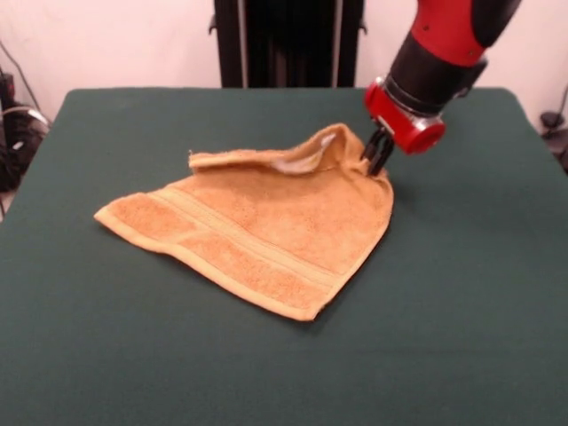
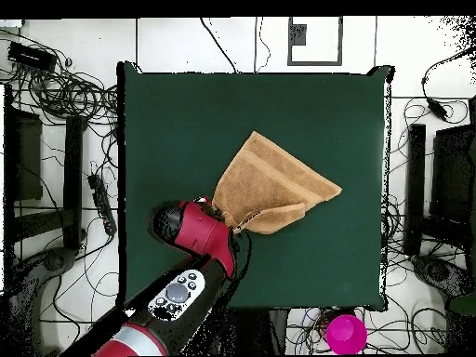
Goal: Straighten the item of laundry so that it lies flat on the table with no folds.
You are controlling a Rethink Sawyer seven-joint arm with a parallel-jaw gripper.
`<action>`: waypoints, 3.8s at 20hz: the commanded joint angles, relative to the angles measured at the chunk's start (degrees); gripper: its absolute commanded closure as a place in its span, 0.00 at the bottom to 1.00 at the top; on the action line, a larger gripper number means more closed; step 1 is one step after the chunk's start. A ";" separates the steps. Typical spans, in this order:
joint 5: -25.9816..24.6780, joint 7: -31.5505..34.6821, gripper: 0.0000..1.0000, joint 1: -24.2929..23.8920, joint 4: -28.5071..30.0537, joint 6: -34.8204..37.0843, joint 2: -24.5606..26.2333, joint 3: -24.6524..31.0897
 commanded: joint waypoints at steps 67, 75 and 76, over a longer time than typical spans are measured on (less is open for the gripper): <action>-51.93 -10.40 0.00 -38.57 -3.37 -2.63 -16.89 37.23; -55.17 -11.82 0.00 -40.51 -3.91 8.20 -17.48 40.18; -55.48 -11.47 0.00 -40.29 -4.12 9.65 -17.54 39.76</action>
